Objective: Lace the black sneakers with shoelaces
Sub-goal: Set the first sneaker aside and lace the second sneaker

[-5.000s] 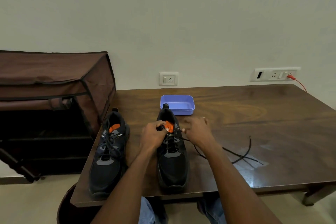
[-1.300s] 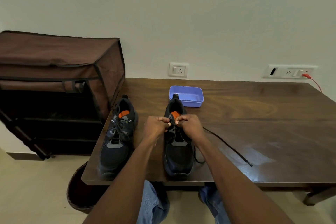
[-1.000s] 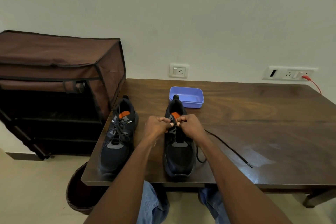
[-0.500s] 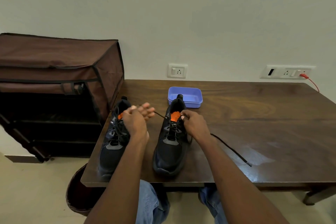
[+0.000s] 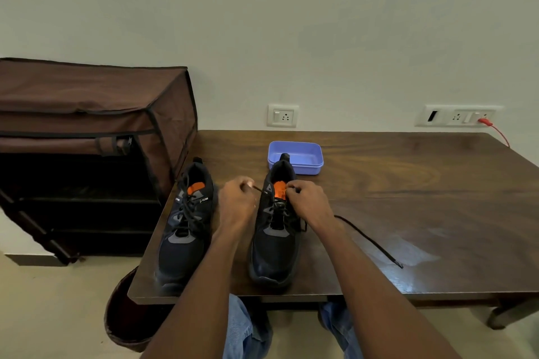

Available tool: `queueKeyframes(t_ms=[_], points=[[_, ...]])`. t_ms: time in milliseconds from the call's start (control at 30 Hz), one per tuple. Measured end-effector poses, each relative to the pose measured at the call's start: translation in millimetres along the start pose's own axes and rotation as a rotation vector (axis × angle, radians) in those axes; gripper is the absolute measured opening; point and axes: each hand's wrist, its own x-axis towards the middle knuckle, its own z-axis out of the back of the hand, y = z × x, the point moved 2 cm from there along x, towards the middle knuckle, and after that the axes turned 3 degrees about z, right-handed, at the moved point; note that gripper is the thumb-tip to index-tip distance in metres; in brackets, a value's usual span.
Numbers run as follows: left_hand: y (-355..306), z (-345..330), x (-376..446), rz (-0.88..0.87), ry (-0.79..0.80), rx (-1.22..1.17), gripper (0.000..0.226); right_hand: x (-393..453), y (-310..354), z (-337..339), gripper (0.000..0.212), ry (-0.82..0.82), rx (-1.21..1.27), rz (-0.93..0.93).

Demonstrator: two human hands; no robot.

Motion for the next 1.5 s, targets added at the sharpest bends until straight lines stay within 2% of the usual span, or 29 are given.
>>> queueKeyframes(t_ms=[67, 133, 167, 200, 267, 333, 400, 433, 500, 600, 733, 833, 933, 1000, 1067, 1100, 1167, 1233, 1267, 1333, 1400, 1433, 1500], points=[[1, 15, 7, 0.029, -0.336, -0.256, 0.02, -2, 1, 3, 0.027, 0.013, -0.004, -0.014], [10, 32, 13, 0.136, -0.596, -0.489, 0.02, -2, 0, 4, 0.028, 0.03, -0.004, -0.01], [14, 39, 15, 0.19, -0.65, -0.48, 0.023, -3, 0, 4, 0.029, 0.047, -0.005, -0.01], [15, 43, 15, 0.215, -0.648, -0.349, 0.028, -2, 0, 4, 0.03, 0.065, -0.011, -0.011], [12, 37, 9, 0.133, -0.457, -0.04, 0.045, -1, 0, 4, 0.034, 0.085, -0.025, -0.014], [3, 19, 1, 0.0, -0.1, 0.061, 0.049, -1, 2, 2, 0.04, 0.099, -0.034, -0.017], [1, -1, -4, -0.055, 0.213, 0.121, 0.034, 0, 0, -1, 0.043, 0.099, -0.057, -0.015], [2, -8, -5, -0.068, 0.294, 0.17, 0.023, 0, -1, -1, 0.041, 0.1, -0.086, -0.014], [5, -13, -2, -0.079, 0.302, 0.243, 0.009, 1, -4, -1, 0.032, 0.111, -0.12, -0.031], [10, -10, 3, -0.094, 0.237, 0.307, 0.021, 3, -7, 4, 0.017, 0.146, -0.019, -0.076], [12, -15, 2, -0.045, 0.255, 0.326, 0.02, 3, -9, 6, 0.009, 0.142, 0.033, -0.064], [16, -14, 7, 0.122, 0.248, 0.059, 0.017, 2, -8, 8, 0.005, 0.115, -0.008, -0.051], [15, -11, 9, 0.287, 0.189, -0.221, 0.015, 1, -5, 13, 0.014, 0.098, -0.067, -0.027], [12, -5, 8, 0.344, 0.101, -0.37, 0.01, 1, -3, 15, 0.021, 0.095, -0.072, -0.034], [13, 1, 7, 0.358, 0.021, -0.4, 0.011, 0, -2, 15, 0.022, 0.091, -0.073, -0.046], [15, 2, 5, 0.34, -0.009, -0.326, 0.012, -1, -3, 16, 0.021, 0.091, -0.075, -0.05], [12, 9, 3, 0.212, -0.059, 0.03, 0.017, -2, -3, 16, 0.017, 0.099, -0.08, -0.058], [8, 10, -1, 0.048, -0.068, 0.394, 0.032, -2, -3, 17, 0.018, 0.137, -0.113, -0.073], [6, 8, -2, 0.002, -0.04, 0.498, 0.038, -3, -3, 17, 0.02, 0.161, -0.139, -0.077], [6, 3, 1, 0.002, 0.083, 0.554, 0.036, -3, -3, 16, 0.025, 0.198, -0.172, -0.081], [9, -5, 4, 0.005, 0.184, 0.482, 0.014, -3, -4, 15, 0.027, 0.216, -0.18, -0.087], [9, -7, 3, -0.013, 0.209, 0.447, 0.01, -3, -3, 15, 0.027, 0.218, -0.181, -0.092], [7, -9, 1, -0.031, 0.206, 0.457, 0.02, -2, -3, 15, 0.028, 0.216, -0.181, -0.097]])
